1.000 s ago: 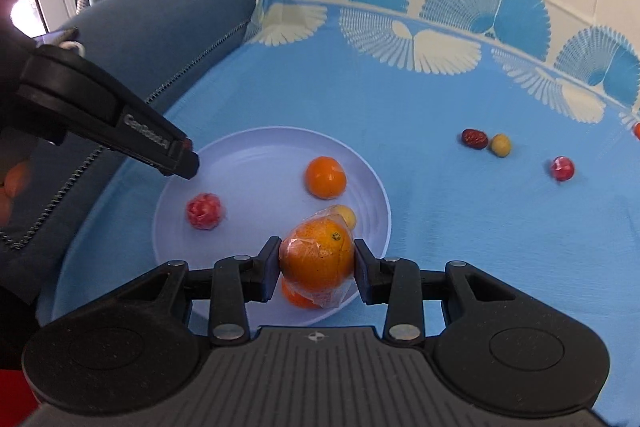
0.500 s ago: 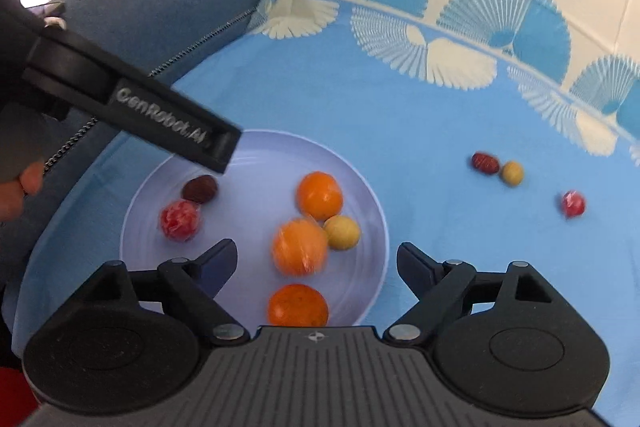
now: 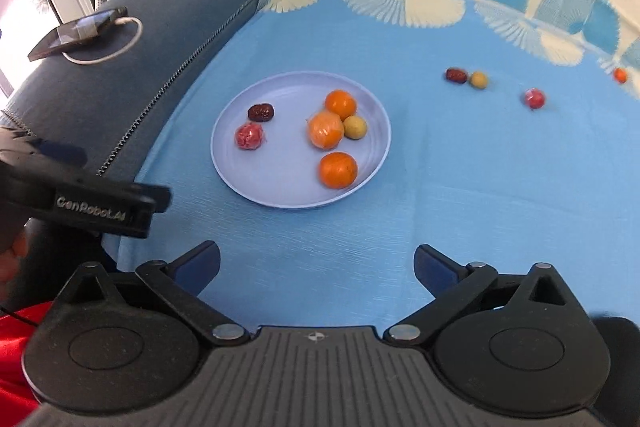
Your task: Organize fruits
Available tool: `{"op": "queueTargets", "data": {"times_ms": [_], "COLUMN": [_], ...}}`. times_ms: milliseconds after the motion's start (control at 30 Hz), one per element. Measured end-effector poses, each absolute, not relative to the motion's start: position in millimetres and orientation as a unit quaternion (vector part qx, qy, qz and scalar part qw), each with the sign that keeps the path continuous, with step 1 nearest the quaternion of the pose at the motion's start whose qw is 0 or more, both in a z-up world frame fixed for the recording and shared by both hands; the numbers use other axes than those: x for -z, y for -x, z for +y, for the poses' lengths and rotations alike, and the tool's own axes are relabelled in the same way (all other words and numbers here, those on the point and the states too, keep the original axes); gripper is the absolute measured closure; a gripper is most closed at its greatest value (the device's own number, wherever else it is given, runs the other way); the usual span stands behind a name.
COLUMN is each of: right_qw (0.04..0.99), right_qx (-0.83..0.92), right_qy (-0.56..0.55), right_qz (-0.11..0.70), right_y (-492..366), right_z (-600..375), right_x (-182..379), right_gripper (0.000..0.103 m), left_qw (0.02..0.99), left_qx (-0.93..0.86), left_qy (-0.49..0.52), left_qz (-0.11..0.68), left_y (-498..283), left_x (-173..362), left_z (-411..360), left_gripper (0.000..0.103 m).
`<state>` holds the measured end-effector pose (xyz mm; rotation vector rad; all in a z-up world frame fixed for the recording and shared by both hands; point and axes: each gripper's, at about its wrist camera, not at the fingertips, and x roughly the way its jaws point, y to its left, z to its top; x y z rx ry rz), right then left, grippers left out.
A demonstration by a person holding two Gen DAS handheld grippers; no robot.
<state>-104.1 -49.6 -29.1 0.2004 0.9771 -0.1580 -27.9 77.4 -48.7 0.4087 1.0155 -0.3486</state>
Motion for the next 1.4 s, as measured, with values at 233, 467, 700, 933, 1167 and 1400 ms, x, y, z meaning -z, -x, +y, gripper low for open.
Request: {"op": "queueTargets", "data": {"times_ms": [233,467,700,933,1167,1400], "right_qw": [0.905,0.924,0.932,0.934,0.933,0.931], "right_qx": [0.089,0.074,0.079,0.084,0.085,0.087], "right_qy": [-0.066,-0.02,-0.014,-0.007,-0.005,-0.007], "right_qz": [0.411,0.374,0.353,0.346,0.349,0.354], "right_y": [135,159,167,171,169,168], "right_z": [-31,-10,-6,-3,0,0], "right_x": [-5,-25,-37,-42,-40,-37], "right_gripper": [0.001,0.001,0.001,0.001,0.001,0.001], "left_qw": [0.863,0.876,0.886,0.888,0.888,0.886], "left_qx": [0.161,0.166,0.161,0.164,0.167,0.166], "left_qy": [-0.168,-0.161,-0.159,-0.157,-0.158,-0.157], "left_qz": [0.448,0.423,0.405,0.399,0.397,0.403], "left_y": [61,87,100,104,107,106], "left_x": [17,-2,-14,-18,-18,-13], "left_z": [93,94,100,102,104,106], "left_gripper": [0.0,0.0,0.0,0.0,0.0,0.0]}}
